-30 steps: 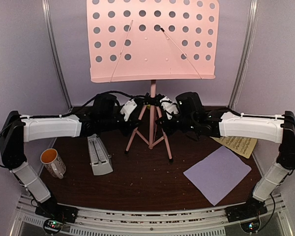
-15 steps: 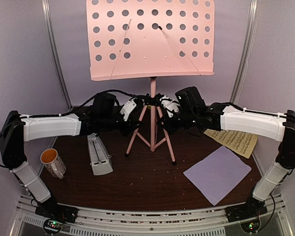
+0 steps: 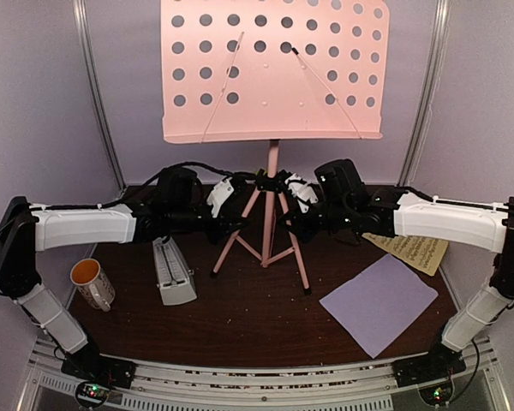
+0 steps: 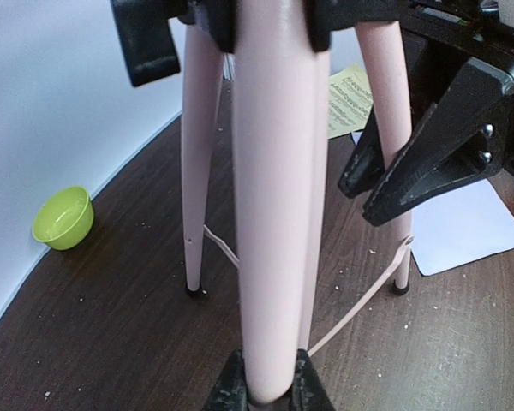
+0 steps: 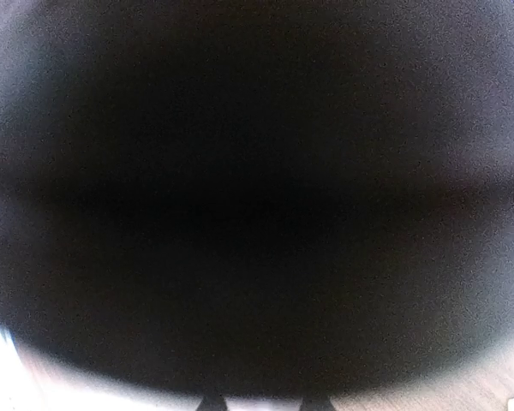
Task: Set up the instrument practice props
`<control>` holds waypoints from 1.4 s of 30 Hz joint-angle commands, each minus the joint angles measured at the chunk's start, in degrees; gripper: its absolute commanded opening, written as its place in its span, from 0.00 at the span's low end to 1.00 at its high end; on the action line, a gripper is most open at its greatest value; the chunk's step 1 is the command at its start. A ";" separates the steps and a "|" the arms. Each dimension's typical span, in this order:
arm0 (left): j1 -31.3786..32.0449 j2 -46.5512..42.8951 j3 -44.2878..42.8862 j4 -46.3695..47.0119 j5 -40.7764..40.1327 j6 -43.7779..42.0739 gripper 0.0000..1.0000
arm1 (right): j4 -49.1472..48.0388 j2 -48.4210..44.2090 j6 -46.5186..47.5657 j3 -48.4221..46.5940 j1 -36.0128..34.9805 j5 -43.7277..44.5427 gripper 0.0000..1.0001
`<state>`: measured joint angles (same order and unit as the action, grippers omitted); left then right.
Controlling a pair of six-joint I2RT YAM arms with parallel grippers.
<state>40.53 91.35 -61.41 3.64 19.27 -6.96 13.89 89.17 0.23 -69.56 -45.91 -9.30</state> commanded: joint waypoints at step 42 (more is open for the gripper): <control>-11.19 4.05 1.51 -7.19 -10.15 6.16 0.00 | 9.81 3.08 -1.60 -6.76 8.34 9.64 0.00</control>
<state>37.17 95.33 -62.98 7.16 18.33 -5.54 14.72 97.34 4.16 -78.41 -42.98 -10.13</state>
